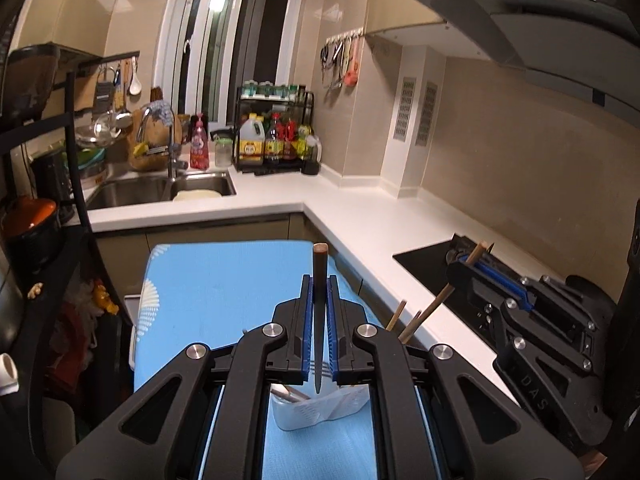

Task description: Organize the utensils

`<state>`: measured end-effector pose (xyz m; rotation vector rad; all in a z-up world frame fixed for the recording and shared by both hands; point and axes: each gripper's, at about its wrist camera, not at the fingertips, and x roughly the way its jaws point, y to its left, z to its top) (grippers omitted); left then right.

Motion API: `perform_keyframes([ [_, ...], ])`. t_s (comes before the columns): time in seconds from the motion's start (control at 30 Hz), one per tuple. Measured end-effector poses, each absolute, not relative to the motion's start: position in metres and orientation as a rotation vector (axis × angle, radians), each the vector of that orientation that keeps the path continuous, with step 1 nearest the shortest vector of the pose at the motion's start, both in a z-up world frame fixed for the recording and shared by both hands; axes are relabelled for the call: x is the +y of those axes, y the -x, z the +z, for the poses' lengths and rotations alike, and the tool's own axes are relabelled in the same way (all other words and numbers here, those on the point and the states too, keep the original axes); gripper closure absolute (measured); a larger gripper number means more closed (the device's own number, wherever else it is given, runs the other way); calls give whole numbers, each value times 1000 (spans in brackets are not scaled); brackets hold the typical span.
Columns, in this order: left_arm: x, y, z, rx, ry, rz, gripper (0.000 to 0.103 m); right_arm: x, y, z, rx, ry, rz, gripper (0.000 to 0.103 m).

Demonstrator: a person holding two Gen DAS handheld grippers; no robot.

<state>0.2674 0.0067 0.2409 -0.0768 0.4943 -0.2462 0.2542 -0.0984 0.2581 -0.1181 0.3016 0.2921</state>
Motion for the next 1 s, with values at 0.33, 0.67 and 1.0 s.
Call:
perform_keyframes([
  [0.33, 3, -258, 233, 506, 55, -267, 65, -103, -251, 243, 353, 117, 283, 65],
  [0.67, 15, -188, 212, 433, 99, -205, 38, -120, -183, 224, 335, 120, 195, 20],
  [1.0, 27, -140, 119, 492, 128, -129, 7, -138, -136, 149, 469, 72, 103, 5],
])
